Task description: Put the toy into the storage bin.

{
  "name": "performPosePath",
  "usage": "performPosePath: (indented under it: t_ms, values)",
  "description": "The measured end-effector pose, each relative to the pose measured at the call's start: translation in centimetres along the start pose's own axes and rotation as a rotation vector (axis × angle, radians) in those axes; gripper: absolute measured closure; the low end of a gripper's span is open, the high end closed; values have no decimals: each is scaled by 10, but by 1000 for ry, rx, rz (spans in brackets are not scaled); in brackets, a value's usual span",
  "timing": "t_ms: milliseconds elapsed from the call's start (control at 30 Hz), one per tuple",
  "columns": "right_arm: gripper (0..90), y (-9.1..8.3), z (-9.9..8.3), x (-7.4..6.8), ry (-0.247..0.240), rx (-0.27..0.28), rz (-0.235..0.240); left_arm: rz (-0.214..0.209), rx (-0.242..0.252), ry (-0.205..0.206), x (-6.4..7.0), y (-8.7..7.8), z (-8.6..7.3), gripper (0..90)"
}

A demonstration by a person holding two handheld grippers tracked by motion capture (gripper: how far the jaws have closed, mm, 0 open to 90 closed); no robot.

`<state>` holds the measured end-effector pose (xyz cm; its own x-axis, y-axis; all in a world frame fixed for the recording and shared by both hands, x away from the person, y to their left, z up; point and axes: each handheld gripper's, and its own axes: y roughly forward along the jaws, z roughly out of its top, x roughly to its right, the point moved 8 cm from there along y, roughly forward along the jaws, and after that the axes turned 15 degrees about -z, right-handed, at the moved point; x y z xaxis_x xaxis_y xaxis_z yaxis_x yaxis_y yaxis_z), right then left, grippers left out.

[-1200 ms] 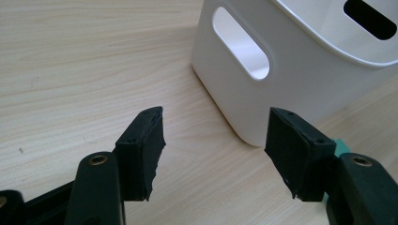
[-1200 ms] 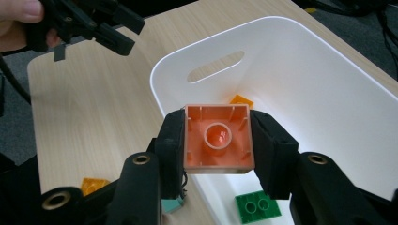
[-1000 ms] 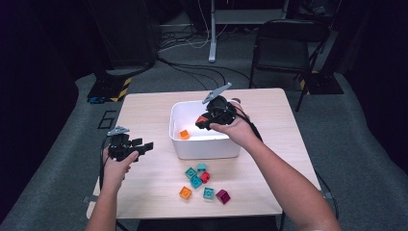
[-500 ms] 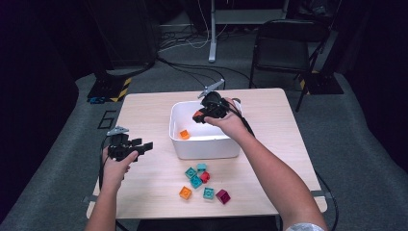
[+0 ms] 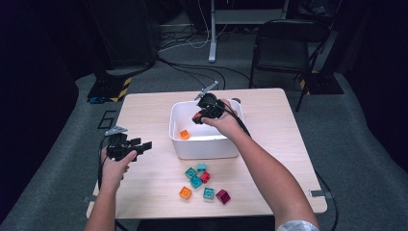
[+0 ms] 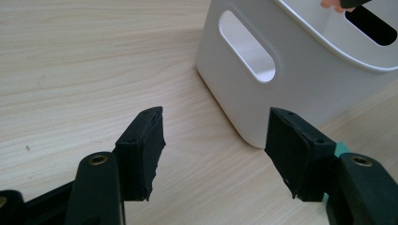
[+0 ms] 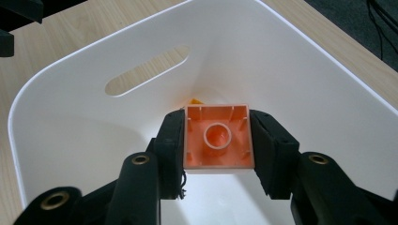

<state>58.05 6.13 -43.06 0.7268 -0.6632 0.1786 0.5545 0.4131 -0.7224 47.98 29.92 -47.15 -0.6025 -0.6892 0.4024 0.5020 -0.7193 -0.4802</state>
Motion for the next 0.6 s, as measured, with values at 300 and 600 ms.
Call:
performPosePath:
  t_ms: [300,600]
  values:
    - [513,-14,2,-2,-20,28,-13,2,-2,-1,-1,0,0,370]
    - [491,-47,0,-11,-49,81,-18,5,0,-1,-1,0,0,370]
